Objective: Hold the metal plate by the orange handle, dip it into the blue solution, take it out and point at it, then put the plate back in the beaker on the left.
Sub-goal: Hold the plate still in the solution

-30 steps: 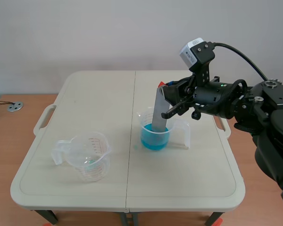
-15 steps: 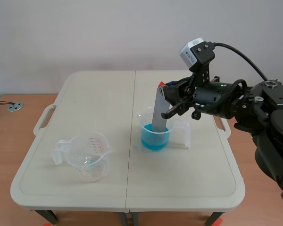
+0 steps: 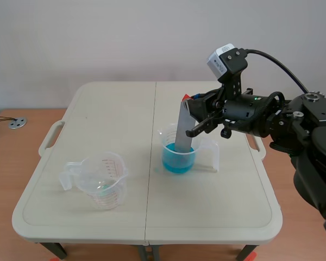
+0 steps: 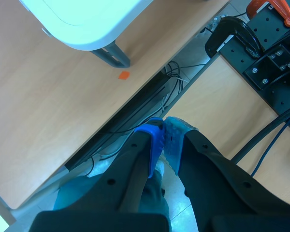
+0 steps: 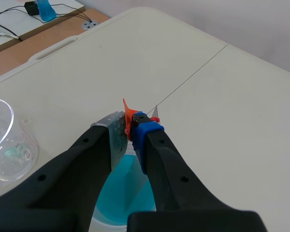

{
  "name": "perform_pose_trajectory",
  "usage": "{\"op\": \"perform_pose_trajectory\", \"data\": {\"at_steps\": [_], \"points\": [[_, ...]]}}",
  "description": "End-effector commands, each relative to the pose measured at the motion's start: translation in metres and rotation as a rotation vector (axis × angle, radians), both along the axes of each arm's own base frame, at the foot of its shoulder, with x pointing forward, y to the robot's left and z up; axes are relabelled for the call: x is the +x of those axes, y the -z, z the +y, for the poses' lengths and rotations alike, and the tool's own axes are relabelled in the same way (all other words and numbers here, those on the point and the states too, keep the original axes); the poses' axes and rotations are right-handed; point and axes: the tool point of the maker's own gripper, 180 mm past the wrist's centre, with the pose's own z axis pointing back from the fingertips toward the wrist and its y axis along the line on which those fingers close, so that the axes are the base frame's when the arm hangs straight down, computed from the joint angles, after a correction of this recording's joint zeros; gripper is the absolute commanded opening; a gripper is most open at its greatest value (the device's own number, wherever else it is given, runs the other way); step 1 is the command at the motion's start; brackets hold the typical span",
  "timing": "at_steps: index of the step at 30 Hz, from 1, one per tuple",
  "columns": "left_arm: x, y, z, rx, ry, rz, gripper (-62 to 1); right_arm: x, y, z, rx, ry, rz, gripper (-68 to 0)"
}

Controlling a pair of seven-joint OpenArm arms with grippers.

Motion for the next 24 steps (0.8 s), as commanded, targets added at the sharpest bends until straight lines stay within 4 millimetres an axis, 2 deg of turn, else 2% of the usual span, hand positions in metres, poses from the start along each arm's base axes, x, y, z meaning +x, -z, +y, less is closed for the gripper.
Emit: {"op": "perform_pose_trajectory", "data": {"at_steps": [1,6,12,24], "points": [[0.003,-0.002,-0.004,-0.018,-0.001,-0.012,-59.7,0.003,-0.006,0.002,0.005,-0.011,-0.013,-66.2],[0.003,-0.002,-0.004,-0.018,-0.001,-0.012,-59.7,0.003,-0.007,0.002,0.01,-0.011,-0.015,-66.2],[0.003,-0.002,-0.004,-0.018,-0.001,-0.012,-59.7,0.005,-0.017,0.001,0.04,-0.005,-0.039,-66.2],[0.004,-0.003,-0.005,-0.02,0.002,-0.015,-59.7,0.005,-0.055,0.006,0.021,-0.024,-0.145,-66.2]]}}
